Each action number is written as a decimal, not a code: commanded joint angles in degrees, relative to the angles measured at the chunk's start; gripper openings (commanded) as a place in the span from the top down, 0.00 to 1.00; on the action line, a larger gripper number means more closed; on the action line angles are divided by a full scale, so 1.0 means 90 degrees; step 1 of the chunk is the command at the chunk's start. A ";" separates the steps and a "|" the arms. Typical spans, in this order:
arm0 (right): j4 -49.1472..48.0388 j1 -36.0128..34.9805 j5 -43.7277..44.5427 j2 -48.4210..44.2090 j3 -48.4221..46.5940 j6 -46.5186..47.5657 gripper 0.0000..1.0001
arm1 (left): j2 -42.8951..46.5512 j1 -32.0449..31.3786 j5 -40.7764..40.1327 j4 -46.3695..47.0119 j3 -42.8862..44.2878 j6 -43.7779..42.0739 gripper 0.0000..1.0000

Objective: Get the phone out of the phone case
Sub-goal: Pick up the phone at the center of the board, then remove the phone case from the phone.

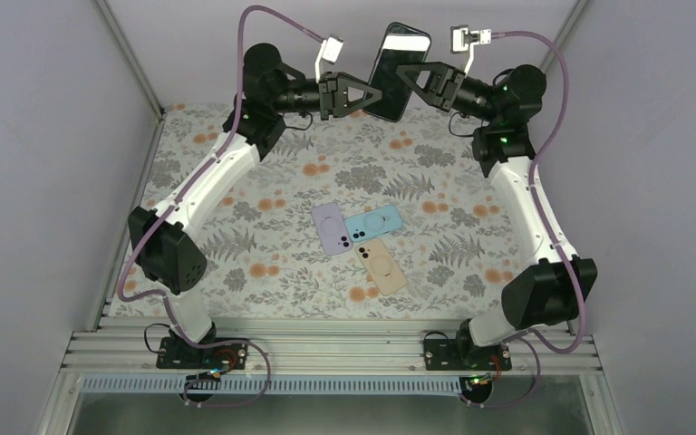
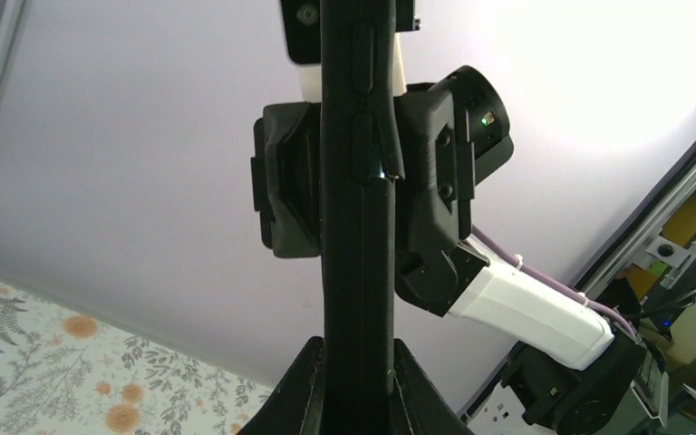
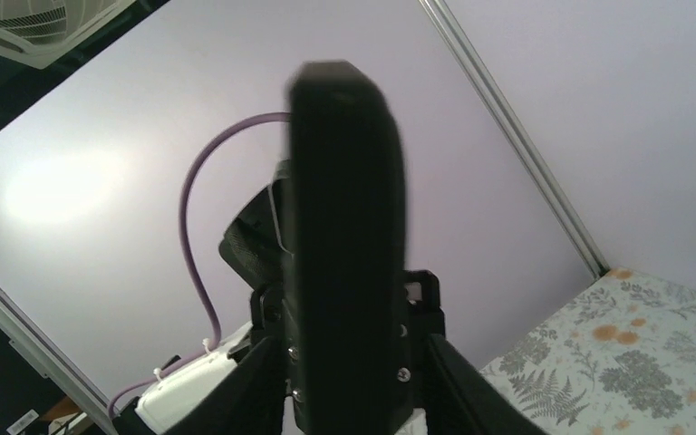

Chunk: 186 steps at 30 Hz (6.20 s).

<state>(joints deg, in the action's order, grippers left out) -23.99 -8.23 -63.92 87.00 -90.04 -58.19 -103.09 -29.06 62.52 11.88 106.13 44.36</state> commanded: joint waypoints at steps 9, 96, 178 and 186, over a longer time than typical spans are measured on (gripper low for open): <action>-0.0622 -0.0047 0.0016 -0.0154 0.0331 -0.0536 0.96 | 0.0084 0.0006 -0.0160 -0.0236 0.0241 -0.0550 0.97; -0.4322 0.0543 0.0008 -0.0506 0.1743 -0.3189 0.96 | 0.0598 -0.0085 -0.0282 -0.1704 -0.0748 -0.2762 0.58; 0.2284 -0.0909 -0.2134 -0.0816 0.1819 0.2858 0.96 | 0.0403 -0.0040 -0.0103 -0.2078 -0.0291 -0.3220 0.65; 0.2380 -0.1089 -0.2164 -0.0764 0.1964 0.2912 0.96 | 0.0356 -0.0203 0.0177 -0.2001 -0.0217 -0.3171 0.60</action>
<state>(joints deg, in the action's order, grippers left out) -10.61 -10.92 -71.02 79.09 -74.98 -34.09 -100.57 -28.12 65.14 -15.79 100.68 14.06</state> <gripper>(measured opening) 0.095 0.399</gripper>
